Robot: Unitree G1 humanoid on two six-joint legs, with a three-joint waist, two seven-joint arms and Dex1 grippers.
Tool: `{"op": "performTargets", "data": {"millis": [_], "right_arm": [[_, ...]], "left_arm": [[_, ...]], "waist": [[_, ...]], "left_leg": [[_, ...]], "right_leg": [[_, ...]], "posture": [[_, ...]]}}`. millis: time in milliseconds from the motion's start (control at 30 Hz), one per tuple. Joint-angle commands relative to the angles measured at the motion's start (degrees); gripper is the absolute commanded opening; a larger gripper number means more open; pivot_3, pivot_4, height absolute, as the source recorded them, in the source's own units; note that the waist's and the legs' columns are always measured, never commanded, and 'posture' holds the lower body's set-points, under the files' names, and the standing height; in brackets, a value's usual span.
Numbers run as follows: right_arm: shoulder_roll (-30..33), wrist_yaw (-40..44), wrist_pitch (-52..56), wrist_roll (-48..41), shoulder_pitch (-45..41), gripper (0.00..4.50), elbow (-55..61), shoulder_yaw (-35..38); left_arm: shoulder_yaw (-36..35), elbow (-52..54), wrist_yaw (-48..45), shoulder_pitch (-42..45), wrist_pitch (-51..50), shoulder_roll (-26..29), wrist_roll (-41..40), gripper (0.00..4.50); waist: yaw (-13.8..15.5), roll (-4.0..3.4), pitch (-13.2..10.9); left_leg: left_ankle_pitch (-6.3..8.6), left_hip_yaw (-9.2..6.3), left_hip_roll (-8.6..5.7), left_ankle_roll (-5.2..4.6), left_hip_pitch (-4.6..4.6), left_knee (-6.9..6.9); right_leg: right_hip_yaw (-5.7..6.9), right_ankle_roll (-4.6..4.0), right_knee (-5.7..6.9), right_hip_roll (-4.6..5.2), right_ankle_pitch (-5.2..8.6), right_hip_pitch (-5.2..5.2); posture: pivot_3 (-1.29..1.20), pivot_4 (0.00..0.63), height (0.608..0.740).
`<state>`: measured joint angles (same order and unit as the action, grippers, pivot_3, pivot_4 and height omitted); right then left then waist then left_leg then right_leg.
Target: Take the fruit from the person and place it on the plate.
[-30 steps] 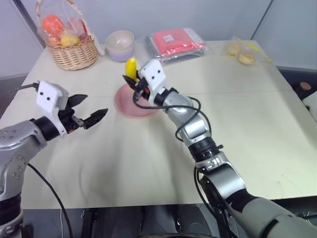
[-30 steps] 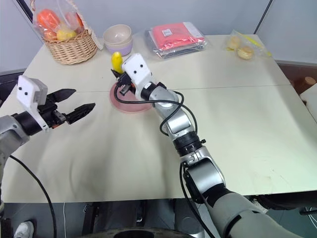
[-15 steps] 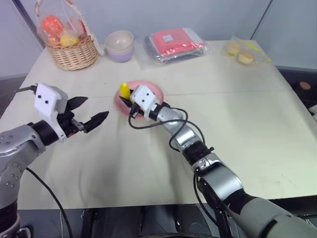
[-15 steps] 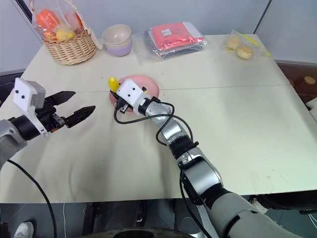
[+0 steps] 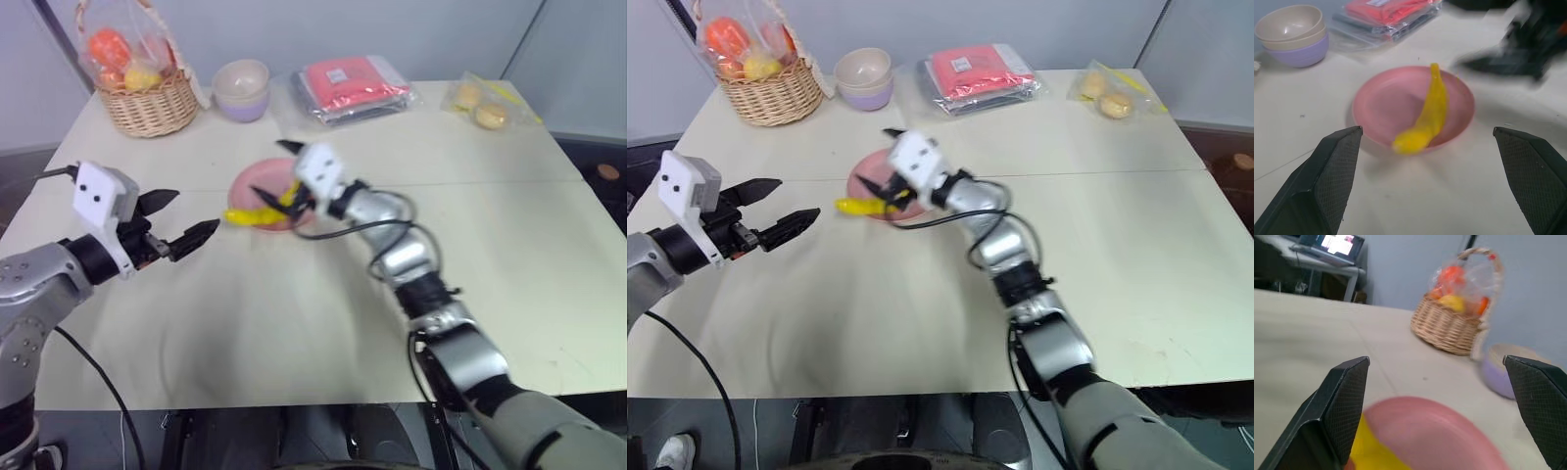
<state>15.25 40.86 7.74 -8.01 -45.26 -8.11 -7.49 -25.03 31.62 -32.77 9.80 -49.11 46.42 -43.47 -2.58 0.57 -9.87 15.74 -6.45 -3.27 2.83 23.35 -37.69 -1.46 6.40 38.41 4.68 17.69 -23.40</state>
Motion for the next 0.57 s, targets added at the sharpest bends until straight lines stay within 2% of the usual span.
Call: {"op": "performTargets", "data": {"millis": [33, 200, 267, 367, 567], "right_arm": [[9.74, 5.96, 14.78, -10.46, 4.41, 4.46, 16.00, 7.45], [26.13, 11.12, 28.42, -20.20, 16.32, 4.46, 28.18, 18.89], [29.98, 12.03, 30.75, -22.10, 20.83, 4.46, 30.69, 21.84], [33.09, 12.42, 32.03, -23.26, 26.12, 4.46, 33.34, 23.87], [32.59, 9.13, 32.72, -24.26, 26.57, 4.46, 34.30, 23.02]], "left_arm": [[0.83, -0.78, -1.22, 1.49, 1.88, 0.77, 0.37, 4.50], [2.08, -2.16, -2.90, 1.83, 2.30, 0.91, 0.13, 4.50], [2.18, -2.36, -3.46, 1.58, 2.21, 1.12, 0.16, 4.50], [1.59, -3.06, -4.72, 1.03, 1.92, 1.96, -0.04, 4.50], [2.03, -4.20, -5.77, 1.88, 2.22, 2.05, -0.05, 4.50]], "waist": [[0.42, -0.01, 0.00], [1.15, -0.02, -0.01], [1.06, -0.02, -0.01], [1.14, -0.02, -0.01], [1.67, -0.02, -0.01]], "left_leg": [[0.00, 0.00, 0.00, -0.01, 0.00, 0.01], [0.18, 0.05, 0.03, -0.31, 0.00, 0.01], [0.22, 0.14, 0.08, -0.39, -0.05, 0.06], [0.22, 0.16, 0.12, -0.40, -0.07, 0.08], [0.22, 0.17, 0.11, -0.40, -0.08, 0.02]], "right_leg": [[0.00, 0.00, 0.00, 0.00, 0.00, 0.00], [0.00, 0.00, -0.09, 0.02, 0.00, 0.03], [-0.05, 0.00, -0.10, 0.03, 0.00, 0.04], [-0.07, 0.00, -0.08, 0.01, 0.00, 0.04], [-0.04, 0.00, -0.08, -0.01, 0.00, 0.08]], "posture": [[0.00, 0.150, 0.740], [0.00, 0.150, 0.740], [0.00, 0.150, 0.740], [0.00, 0.150, 0.740], [0.00, 0.150, 0.740]]}}
